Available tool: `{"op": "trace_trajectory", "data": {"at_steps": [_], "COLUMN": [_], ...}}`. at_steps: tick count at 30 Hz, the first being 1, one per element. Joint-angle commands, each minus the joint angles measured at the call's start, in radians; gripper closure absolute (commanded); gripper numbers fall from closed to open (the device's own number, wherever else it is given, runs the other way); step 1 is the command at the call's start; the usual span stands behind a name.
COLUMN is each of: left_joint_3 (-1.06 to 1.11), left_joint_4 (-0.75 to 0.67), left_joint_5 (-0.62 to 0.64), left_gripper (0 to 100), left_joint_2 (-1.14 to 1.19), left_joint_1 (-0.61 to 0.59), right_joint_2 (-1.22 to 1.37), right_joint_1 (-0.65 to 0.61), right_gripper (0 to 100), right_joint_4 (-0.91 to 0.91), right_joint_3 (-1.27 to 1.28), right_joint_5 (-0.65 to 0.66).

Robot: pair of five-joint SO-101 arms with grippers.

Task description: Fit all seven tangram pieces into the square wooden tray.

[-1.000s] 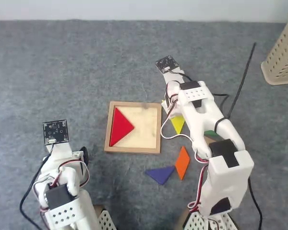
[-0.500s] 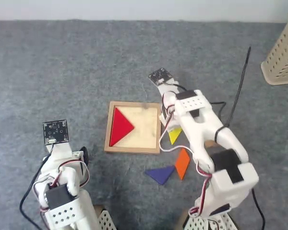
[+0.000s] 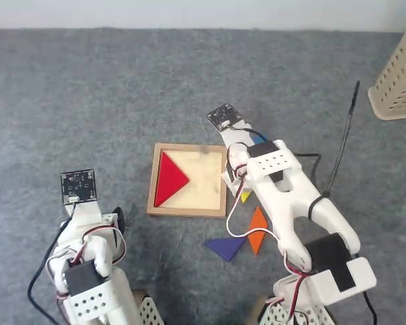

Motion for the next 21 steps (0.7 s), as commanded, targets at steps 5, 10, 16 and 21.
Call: {"op": "trace_trajectory", "data": {"at_steps": [5, 10, 16, 21], "left_joint_3": [-0.019, -0.019, -0.019, -0.019], "left_joint_4": [0.003, 0.003, 0.003, 0.003], "left_joint_5": [0.009, 0.009, 0.009, 0.009], "left_gripper": [77, 77, 77, 77], "left_joint_2": [-0.012, -0.012, -0.012, -0.012], "left_joint_1": [0.000, 0.000, 0.000, 0.000], "right_joint_2": [0.094, 0.209, 0.252, 0.257], "right_joint_1": [0.054, 0.091, 0.085, 0.058], "right_gripper": [72.3, 72.3, 72.3, 72.3], "right_joint_4": [-0.025, -0.030, -0.024, 0.025], "right_joint_3": [-0.133, -0.193, -0.213, -0.215], "right_joint_5": [0.021, 0.057, 0.058, 0.112]}}
